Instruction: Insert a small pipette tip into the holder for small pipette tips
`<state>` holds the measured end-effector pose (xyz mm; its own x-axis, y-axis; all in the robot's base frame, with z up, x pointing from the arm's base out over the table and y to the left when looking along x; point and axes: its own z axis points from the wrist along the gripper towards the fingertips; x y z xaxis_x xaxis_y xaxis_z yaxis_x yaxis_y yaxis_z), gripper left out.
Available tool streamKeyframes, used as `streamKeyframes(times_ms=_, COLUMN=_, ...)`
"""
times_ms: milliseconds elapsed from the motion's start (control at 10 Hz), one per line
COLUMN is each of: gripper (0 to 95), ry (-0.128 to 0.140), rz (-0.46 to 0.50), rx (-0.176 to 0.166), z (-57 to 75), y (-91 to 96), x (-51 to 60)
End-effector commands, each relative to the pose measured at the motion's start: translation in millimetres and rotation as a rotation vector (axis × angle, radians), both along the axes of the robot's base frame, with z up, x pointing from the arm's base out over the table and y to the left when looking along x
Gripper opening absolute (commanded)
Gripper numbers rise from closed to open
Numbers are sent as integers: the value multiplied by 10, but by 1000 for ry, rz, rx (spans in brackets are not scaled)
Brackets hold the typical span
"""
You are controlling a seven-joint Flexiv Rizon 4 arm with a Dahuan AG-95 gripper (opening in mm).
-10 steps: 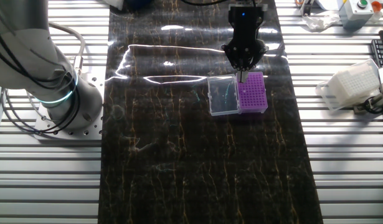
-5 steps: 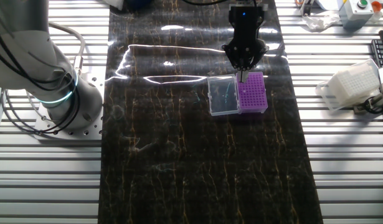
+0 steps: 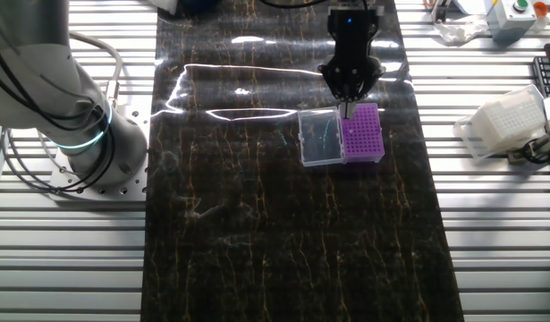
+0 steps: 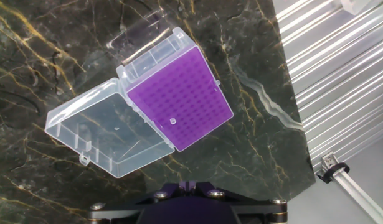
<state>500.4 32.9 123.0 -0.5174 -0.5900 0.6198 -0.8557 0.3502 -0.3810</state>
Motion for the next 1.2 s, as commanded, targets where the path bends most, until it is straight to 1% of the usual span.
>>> streamKeyframes(times_ms=100, gripper=0, ry=-270, rz=-686, rx=345, z=837, y=339, x=17)
streamKeyframes(times_ms=200, gripper=0, ry=-270, rz=-688, rx=351, z=838, y=340, x=16)
streamKeyframes(times_ms=700, gripper=0, ry=-265, rz=-679, rx=350, z=838, y=340, x=16)
streamKeyframes(times_ms=1200, gripper=0, ry=-271, rz=-687, rx=348, z=838, y=340, x=16)
